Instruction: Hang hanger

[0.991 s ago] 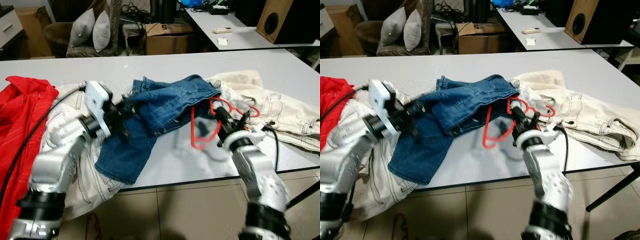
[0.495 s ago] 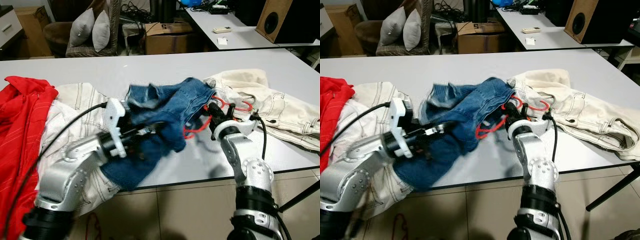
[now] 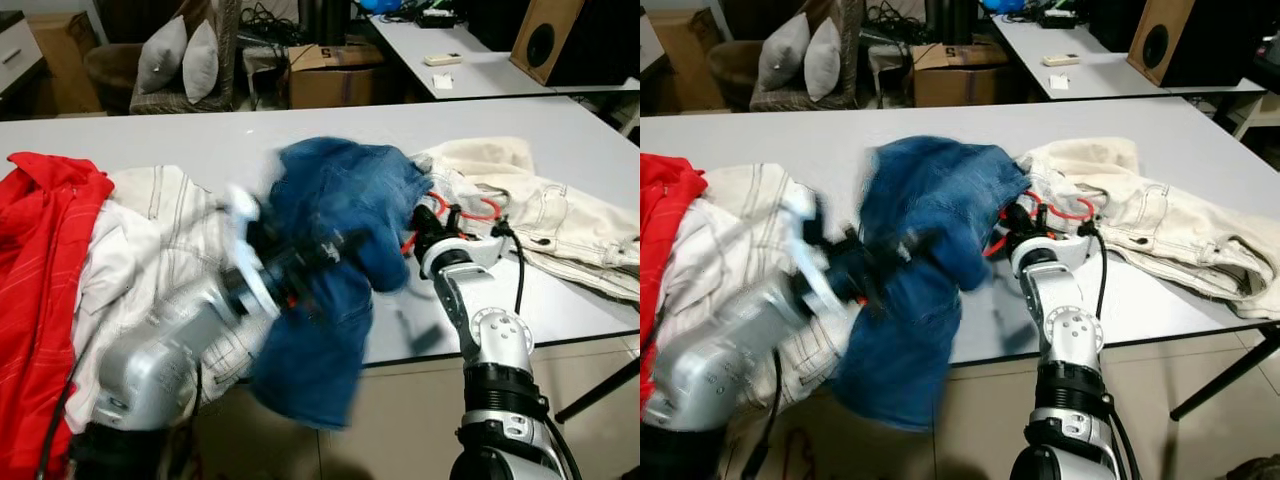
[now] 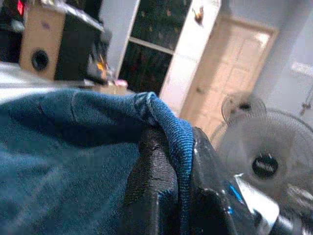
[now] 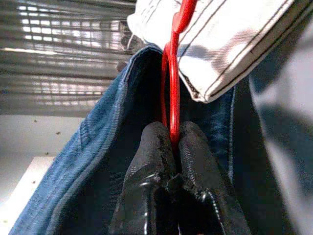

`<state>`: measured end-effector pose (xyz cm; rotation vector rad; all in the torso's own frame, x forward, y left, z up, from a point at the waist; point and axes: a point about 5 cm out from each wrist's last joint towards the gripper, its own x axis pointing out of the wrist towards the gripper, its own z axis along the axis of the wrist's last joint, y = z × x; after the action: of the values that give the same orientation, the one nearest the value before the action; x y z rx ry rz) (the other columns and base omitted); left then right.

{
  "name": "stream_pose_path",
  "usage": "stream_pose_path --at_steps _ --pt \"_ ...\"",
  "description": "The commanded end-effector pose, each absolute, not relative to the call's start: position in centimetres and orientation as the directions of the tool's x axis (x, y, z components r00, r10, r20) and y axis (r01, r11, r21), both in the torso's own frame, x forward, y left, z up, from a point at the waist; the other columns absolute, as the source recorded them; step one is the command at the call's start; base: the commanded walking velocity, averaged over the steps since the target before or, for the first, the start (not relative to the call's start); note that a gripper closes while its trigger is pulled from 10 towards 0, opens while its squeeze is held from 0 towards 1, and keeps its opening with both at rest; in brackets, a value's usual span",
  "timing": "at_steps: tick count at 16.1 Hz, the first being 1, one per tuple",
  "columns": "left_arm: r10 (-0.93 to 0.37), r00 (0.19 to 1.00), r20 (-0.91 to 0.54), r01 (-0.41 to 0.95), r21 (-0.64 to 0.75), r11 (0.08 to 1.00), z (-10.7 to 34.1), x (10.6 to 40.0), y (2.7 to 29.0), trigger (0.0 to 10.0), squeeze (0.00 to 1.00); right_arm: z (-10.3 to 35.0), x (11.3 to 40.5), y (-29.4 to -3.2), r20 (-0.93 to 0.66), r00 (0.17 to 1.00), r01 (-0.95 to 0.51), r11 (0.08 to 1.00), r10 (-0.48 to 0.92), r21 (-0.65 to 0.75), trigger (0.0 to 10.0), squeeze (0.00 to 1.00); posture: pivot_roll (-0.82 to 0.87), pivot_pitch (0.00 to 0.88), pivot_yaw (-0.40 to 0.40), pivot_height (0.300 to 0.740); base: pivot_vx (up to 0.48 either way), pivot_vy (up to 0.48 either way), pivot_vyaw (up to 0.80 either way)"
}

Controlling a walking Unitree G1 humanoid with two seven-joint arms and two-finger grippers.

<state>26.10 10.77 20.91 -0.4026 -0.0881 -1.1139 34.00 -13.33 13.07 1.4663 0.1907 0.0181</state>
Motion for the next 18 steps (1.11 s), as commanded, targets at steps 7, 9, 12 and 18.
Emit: stream_pose_path --at_steps 7,9,12,18 --pt "-0.925 0.347 0.156 0.919 -0.253 0.302 19.7 25.3 9.9 0.0 0.00 14.9 34.4 -12.7 -0.043 0.991 0.040 0.027 0.127 0.999 10.0 0.00 0.07 0.000 -0.009 0.740 0.000 0.000 0.00" --pt "-0.938 0.295 0.180 0.930 -0.278 0.239 19.8 24.8 8.5 0.0 0.00 14.8 34.4 -12.8 -0.048 0.992 0.048 0.001 0.119 0.999 10.0 0.00 0.06 0.000 -0.009 0.740 0.000 0.000 0.00" --pt "-0.944 0.290 0.157 0.924 -0.304 0.233 18.9 24.7 7.4 0.0 0.00 15.1 34.4 -13.6 -0.032 0.997 0.041 -0.140 0.066 0.989 10.0 0.00 0.06 0.000 -0.009 0.740 0.000 0.000 0.00" --pt "-0.847 0.528 -0.059 0.839 -0.116 0.532 15.6 27.1 9.1 9.0 0.00 17.0 33.6 -13.1 0.055 0.977 -0.039 -0.083 0.206 0.996 10.0 0.00 0.05 0.000 -0.013 0.740 0.000 0.000 0.00"
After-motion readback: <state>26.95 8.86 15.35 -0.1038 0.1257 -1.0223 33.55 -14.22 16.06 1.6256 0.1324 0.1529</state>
